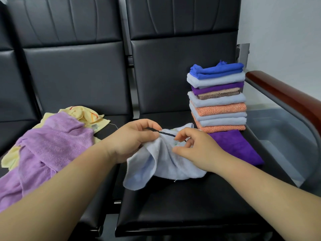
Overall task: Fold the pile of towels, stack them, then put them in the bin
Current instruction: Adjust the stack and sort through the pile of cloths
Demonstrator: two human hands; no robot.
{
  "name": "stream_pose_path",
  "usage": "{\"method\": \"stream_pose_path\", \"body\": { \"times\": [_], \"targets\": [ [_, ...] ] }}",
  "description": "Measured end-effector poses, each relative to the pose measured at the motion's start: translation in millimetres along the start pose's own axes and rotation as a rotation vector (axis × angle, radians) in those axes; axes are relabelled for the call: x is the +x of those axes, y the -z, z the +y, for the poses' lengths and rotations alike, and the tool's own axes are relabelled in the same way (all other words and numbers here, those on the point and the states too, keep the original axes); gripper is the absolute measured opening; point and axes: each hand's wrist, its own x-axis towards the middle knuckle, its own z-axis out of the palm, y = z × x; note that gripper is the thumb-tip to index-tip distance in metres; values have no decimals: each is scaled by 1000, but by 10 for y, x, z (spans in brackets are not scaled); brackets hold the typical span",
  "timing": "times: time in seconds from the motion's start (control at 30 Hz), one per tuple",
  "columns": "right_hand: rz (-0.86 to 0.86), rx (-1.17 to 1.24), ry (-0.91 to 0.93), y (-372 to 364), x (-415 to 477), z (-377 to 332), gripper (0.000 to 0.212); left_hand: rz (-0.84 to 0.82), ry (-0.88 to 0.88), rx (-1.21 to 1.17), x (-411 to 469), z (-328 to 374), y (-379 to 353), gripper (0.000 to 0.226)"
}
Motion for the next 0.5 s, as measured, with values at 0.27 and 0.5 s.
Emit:
{"method": "stream_pose_path", "body": {
  "times": [0.27, 0.5],
  "targets": [
    [-245, 19, 27, -72, -1, -63, 34, 127, -236, 177, 35, 56, -142, 10],
    [-432, 500, -137, 143, 8, -170, 36, 276, -241, 1, 76, -4, -230, 21]
  ]
}}
